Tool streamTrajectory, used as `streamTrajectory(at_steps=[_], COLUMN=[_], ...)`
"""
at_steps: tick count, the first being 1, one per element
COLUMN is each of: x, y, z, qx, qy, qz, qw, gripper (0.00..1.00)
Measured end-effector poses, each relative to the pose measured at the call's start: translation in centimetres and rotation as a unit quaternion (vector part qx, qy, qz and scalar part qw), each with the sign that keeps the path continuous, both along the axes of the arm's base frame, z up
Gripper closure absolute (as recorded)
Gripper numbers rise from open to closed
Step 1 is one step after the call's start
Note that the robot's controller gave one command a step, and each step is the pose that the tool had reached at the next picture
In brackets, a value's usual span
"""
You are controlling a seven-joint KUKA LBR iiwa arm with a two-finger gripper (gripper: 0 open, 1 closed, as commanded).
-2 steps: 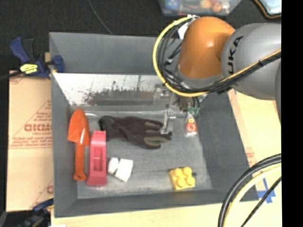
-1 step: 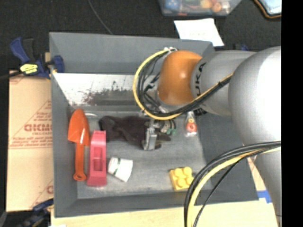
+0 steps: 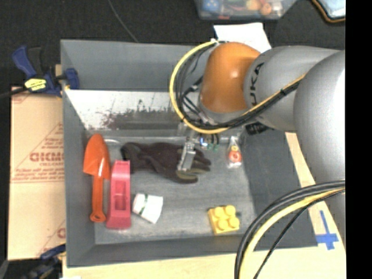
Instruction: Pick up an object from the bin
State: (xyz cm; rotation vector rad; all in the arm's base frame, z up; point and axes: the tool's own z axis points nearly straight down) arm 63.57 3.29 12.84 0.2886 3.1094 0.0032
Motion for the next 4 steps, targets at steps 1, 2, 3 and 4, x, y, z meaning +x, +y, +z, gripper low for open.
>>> streamTrajectory(at_steps=[1, 2, 3, 4], x=[-0.4, -1.0, -0.2, -0.2], y=[-0.1, 5.0, -0.3, -0.3], z=[-5.3, -5.7, -5.1, -5.1], qx=[-0.001, 0.002, -0.002, -0.002], qy=[0.0047, 0.0008, 0.0008, 0.0008], qz=[0.069, -0.089, 0.066, 0.066], qw=[0.9976, 0.9960, 0.9978, 0.9978], gripper=[0.00, 0.00, 1.00, 1.00])
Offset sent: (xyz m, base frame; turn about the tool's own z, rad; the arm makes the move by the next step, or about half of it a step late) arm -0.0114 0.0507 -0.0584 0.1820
